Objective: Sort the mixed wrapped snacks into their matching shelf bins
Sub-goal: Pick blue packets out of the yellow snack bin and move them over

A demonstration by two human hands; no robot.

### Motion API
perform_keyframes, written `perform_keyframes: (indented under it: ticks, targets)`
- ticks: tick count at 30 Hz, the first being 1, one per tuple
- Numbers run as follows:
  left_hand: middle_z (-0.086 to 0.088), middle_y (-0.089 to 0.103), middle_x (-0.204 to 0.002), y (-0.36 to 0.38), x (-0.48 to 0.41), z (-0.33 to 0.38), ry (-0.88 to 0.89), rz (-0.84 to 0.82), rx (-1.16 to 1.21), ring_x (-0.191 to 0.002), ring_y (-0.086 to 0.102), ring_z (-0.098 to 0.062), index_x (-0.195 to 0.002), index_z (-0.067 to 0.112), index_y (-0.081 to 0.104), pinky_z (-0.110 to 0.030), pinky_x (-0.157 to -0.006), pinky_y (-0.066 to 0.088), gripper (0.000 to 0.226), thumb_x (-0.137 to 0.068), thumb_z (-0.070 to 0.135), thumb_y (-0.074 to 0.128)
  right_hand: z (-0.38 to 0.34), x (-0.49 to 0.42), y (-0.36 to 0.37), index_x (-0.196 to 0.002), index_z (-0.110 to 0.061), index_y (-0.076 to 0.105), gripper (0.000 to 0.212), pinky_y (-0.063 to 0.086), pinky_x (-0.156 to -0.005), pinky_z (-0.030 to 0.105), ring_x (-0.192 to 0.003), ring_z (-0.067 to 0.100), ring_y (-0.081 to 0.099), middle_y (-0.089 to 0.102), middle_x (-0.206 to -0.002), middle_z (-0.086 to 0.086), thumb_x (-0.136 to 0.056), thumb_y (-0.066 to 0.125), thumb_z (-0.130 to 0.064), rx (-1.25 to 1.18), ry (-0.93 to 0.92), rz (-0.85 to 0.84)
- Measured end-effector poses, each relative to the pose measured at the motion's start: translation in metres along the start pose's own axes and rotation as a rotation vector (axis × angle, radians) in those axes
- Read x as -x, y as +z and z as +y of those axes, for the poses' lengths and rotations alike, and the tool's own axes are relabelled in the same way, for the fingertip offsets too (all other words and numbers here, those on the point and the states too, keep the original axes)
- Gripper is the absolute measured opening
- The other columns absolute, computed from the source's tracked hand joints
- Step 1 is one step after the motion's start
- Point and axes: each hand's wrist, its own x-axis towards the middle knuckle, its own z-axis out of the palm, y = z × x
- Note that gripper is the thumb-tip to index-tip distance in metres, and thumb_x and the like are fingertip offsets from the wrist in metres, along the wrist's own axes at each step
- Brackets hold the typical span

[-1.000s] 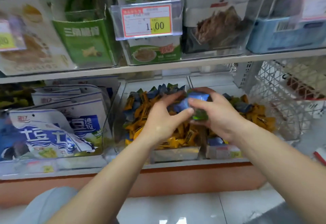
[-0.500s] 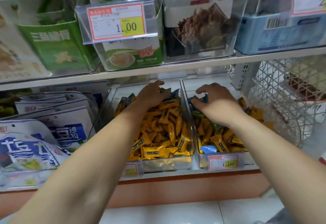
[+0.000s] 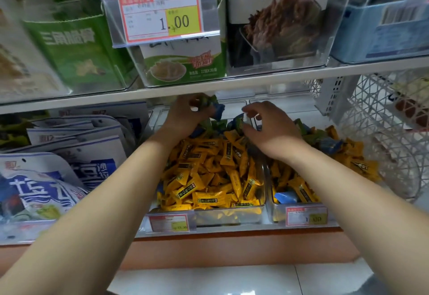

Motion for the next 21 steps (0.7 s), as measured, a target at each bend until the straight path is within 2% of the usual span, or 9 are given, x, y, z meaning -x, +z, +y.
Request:
perform_keyframes:
  ticks: [2,6,8,9,11,13,17,19,21]
  targets:
    - [0.009,0.069,-0.102,-0.005,0.014,0.009,-0.065,0.019,0.166,-0.093,0.064,0.003,-0.102,0.029,0.068,-0.02,-0.078,0.053,0.02,-0.084,0.028,0.077,-0.009,-0.001,0.002,-0.14,-0.034,0.045,0.047,0.038,-0.081,0.023,-0.107,0.007,0.051,0.051,-0.123,-0.01,-0.094,0.057,-0.035,-0.12,0.016,0.056]
    - [0.001,0.069,-0.111,-0.002,0.039,0.025,-0.19,-0.021,0.423,-0.092,0.071,-0.012,-0.111,0.029,0.066,-0.027,-0.067,0.058,0.028,-0.085,0.025,0.077,-0.03,-0.002,0.009,-0.149,-0.045,0.024,0.06,0.038,-0.085,0.02,-0.105,-0.004,0.051,0.043,-0.14,-0.012,-0.096,0.052,-0.043,-0.369,0.085,-0.016]
    - [-0.003,0.07,-0.113,0.003,0.047,0.033,-0.24,-0.015,0.535,-0.095,0.072,-0.019,-0.115,0.024,0.066,-0.029,-0.069,0.058,0.03,-0.087,0.019,0.074,-0.037,0.0,0.014,-0.151,-0.046,0.019,0.064,0.041,-0.096,0.027,-0.12,0.008,0.049,0.037,-0.152,-0.009,-0.095,0.049,-0.053,-0.461,0.174,-0.083]
    - [-0.005,0.07,-0.114,0.007,0.05,0.037,-0.259,-0.016,0.594,-0.097,0.072,-0.022,-0.117,0.02,0.065,-0.031,-0.071,0.058,0.03,-0.088,0.015,0.072,-0.041,0.002,0.017,-0.151,-0.045,0.02,0.065,0.047,-0.098,0.035,-0.124,0.015,0.049,0.036,-0.154,-0.007,-0.094,0.049,-0.056,-0.53,0.224,-0.112]
    - [-0.006,0.071,-0.113,0.016,0.058,0.045,-0.259,-0.004,0.635,-0.099,0.071,-0.025,-0.118,0.018,0.065,-0.037,-0.077,0.059,0.03,-0.089,0.011,0.069,-0.048,0.006,0.02,-0.149,-0.043,0.026,0.061,0.059,-0.085,0.044,-0.12,0.023,0.056,0.042,-0.15,-0.003,-0.094,0.05,-0.057,-0.71,0.294,-0.136]
    - [-0.002,0.072,-0.111,0.026,0.067,0.052,-0.205,0.028,0.546,-0.1,0.07,-0.022,-0.115,0.024,0.068,-0.04,-0.082,0.06,0.028,-0.089,0.015,0.069,-0.054,0.01,0.018,-0.136,-0.046,0.038,0.045,0.062,-0.071,0.042,-0.107,0.024,0.064,0.054,-0.135,-0.002,-0.094,0.052,-0.054,-0.893,0.34,-0.107]
    - [0.009,0.073,-0.102,0.041,0.078,0.064,-0.081,0.077,0.41,-0.096,0.068,-0.003,-0.112,0.031,0.068,-0.023,-0.08,0.057,0.028,-0.089,0.015,0.068,-0.053,0.014,0.004,-0.114,-0.037,0.057,0.019,0.061,-0.065,0.042,-0.099,0.023,0.066,0.063,-0.113,-0.002,-0.095,0.06,-0.037,-1.023,0.382,-0.025]
    - [0.015,0.071,-0.102,0.047,0.081,0.068,-0.046,-0.007,0.418,-0.096,0.066,0.003,-0.114,0.03,0.064,-0.016,-0.08,0.054,0.031,-0.09,0.01,0.066,-0.048,0.017,-0.005,-0.107,-0.028,0.062,0.011,0.061,-0.066,0.043,-0.097,0.026,0.068,0.068,-0.107,0.004,-0.096,0.061,-0.026,-1.063,0.48,-0.005]
    - [0.014,0.068,-0.109,0.052,0.083,0.072,-0.066,-0.186,0.525,-0.106,0.064,0.0,-0.12,0.026,0.06,-0.018,-0.09,0.051,0.031,-0.094,0.01,0.06,-0.038,0.019,-0.016,-0.103,-0.021,0.064,0.01,0.06,-0.063,0.043,-0.095,0.03,0.067,0.069,-0.105,0.009,-0.095,0.062,-0.018,-1.114,0.592,0.01]
